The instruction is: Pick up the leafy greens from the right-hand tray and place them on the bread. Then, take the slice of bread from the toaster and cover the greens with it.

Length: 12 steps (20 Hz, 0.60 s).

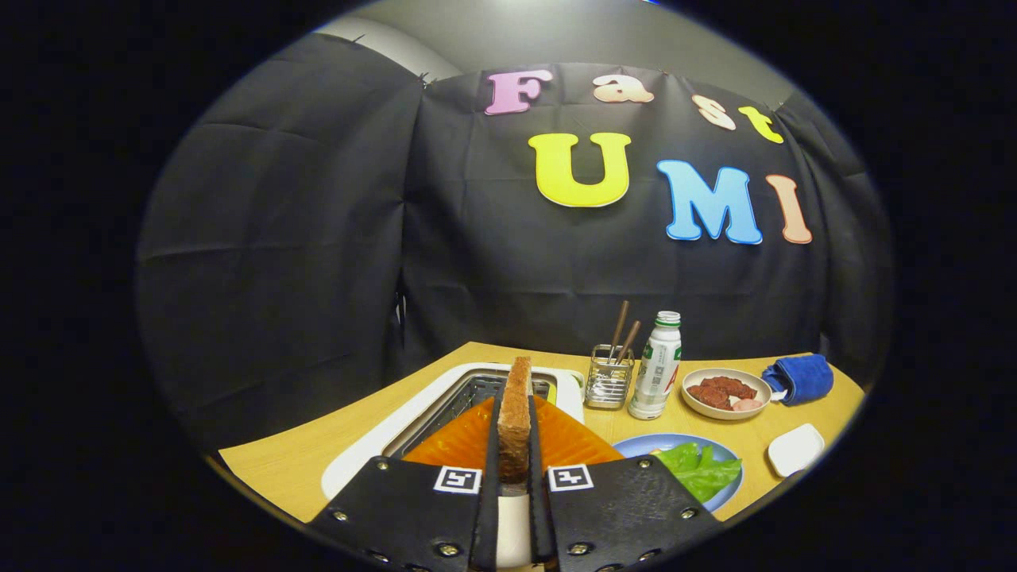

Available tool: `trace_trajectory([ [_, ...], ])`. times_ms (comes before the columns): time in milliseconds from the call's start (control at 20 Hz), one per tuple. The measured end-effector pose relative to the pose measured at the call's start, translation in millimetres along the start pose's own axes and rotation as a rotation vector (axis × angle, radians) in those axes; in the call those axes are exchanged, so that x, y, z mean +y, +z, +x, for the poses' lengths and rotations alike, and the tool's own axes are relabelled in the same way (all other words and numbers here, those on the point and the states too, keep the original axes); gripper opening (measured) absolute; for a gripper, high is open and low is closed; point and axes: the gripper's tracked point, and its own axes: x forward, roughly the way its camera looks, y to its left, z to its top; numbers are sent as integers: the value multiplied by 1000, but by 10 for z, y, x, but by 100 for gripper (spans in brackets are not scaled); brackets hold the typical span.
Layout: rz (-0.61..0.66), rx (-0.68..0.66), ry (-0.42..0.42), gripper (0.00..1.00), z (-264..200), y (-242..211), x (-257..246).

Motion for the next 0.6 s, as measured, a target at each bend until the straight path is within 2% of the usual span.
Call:
trace_trajectory([
  [50, 6, -1, -3, 7, 8, 2, 0],
  [150, -4, 5, 9, 7, 9, 14, 10],
  [600, 122, -48, 67, 7, -163, 402, -104],
])
